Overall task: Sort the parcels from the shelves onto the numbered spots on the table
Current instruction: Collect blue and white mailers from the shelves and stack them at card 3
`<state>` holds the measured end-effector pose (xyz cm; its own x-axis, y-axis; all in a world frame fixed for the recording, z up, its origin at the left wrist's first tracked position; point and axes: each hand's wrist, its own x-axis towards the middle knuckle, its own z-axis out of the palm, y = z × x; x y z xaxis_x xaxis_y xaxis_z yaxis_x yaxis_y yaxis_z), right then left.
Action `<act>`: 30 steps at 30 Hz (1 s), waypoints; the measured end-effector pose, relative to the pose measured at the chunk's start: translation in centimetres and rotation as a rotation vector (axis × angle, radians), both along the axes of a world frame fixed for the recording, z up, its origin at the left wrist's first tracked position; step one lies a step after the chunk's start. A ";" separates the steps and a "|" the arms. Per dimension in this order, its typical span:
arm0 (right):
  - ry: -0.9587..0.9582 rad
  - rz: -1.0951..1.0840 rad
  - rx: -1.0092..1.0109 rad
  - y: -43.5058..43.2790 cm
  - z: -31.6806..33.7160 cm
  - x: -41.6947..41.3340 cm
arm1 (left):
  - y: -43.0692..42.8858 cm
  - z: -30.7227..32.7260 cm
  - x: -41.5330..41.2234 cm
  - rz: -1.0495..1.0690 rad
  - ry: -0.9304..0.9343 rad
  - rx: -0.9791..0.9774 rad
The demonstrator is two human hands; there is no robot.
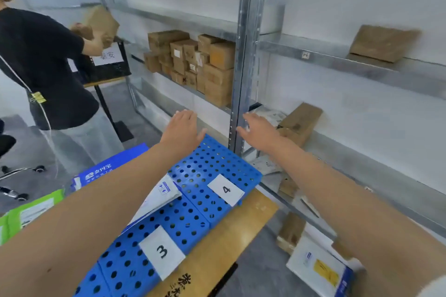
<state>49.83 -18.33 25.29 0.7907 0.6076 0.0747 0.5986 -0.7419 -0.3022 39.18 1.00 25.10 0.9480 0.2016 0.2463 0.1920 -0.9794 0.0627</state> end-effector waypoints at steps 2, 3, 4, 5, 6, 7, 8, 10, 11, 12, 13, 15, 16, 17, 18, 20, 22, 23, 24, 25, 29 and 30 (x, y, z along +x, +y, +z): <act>0.006 -0.072 0.053 -3.9 0.6 -0.7 | -3.2 0.4 0.2 -0.046 -0.003 0.004; 0.004 -0.107 0.066 -6.1 0.8 -1.2 | -5.1 0.6 0.1 -0.072 -0.002 0.005; 0.006 -0.137 0.073 -8.3 0.8 -1.7 | -7.1 0.7 -0.1 -0.100 -0.003 0.003; 0.013 -0.164 0.066 -10.6 0.8 -2.4 | -9.3 0.8 -0.4 -0.127 -0.009 0.000; 0.019 -0.185 0.061 -13.1 0.8 -3.5 | -11.6 0.9 -0.8 -0.152 -0.009 -0.001; 0.031 -0.210 0.062 -15.6 0.7 -4.9 | -13.9 0.8 -1.3 -0.175 -0.003 0.006; 0.037 -0.237 0.079 -18.2 0.5 -6.2 | -16.2 0.7 -1.8 -0.202 -0.003 0.018; 0.065 -0.314 0.080 -23.6 0.0 -8.9 | -20.8 0.4 -2.9 -0.255 -0.003 0.007; 0.081 -0.356 0.065 -26.3 -0.2 -10.5 | -23.2 0.2 -3.5 -0.284 0.003 -0.011; 0.096 -0.397 0.055 -28.9 -0.6 -11.7 | -25.7 0.0 -4.3 -0.322 0.011 -0.019; 0.100 -0.434 0.052 -31.5 -0.8 -13.1 | -28.3 -0.2 -5.0 -0.357 0.029 -0.017; 0.096 -0.516 0.060 -36.7 -1.5 -15.9 | -33.4 -0.8 -6.4 -0.432 0.056 -0.029; 0.101 -0.557 0.064 -39.1 -1.7 -17.4 | -35.7 -1.2 -7.1 -0.471 0.056 -0.026; 0.117 -0.593 0.060 -41.5 -1.9 -19.1 | -38.0 -1.6 -7.8 -0.511 0.057 -0.022; 0.134 -0.625 0.057 -43.8 -2.2 -20.8 | -40.3 -2.0 -8.6 -0.547 0.072 -0.013; 0.158 -0.692 0.059 -48.1 -2.8 -24.1 | -44.8 -2.4 -10.4 -0.621 0.067 -0.019; 0.175 -0.753 0.082 -51.7 -3.3 -27.2 | -48.9 -2.8 -12.1 -0.684 0.069 -0.052; 0.176 -0.786 0.095 -53.4 -3.6 -28.6 | -50.8 -2.9 -12.8 -0.712 0.073 -0.064; 0.172 -0.825 0.107 -55.0 -3.8 -29.9 | -52.5 -3.2 -13.3 -0.744 0.079 -0.063; 0.175 -0.870 0.121 -56.5 -3.9 -31.3 | -54.3 -3.3 -13.8 -0.775 0.088 -0.069; 0.200 -1.011 0.139 -62.3 -4.9 -36.1 | -61.4 -4.1 -16.1 -0.902 0.109 -0.078; 0.201 -1.043 0.145 -63.7 -5.2 -37.2 | -63.2 -4.3 -16.6 -0.937 0.102 -0.077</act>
<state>12.65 -82.00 20.09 0.9200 -0.3797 -0.0974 -0.3809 -0.8072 -0.4509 22.55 -62.22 20.81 0.7487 -0.6406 0.1705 -0.6625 -0.7317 0.1601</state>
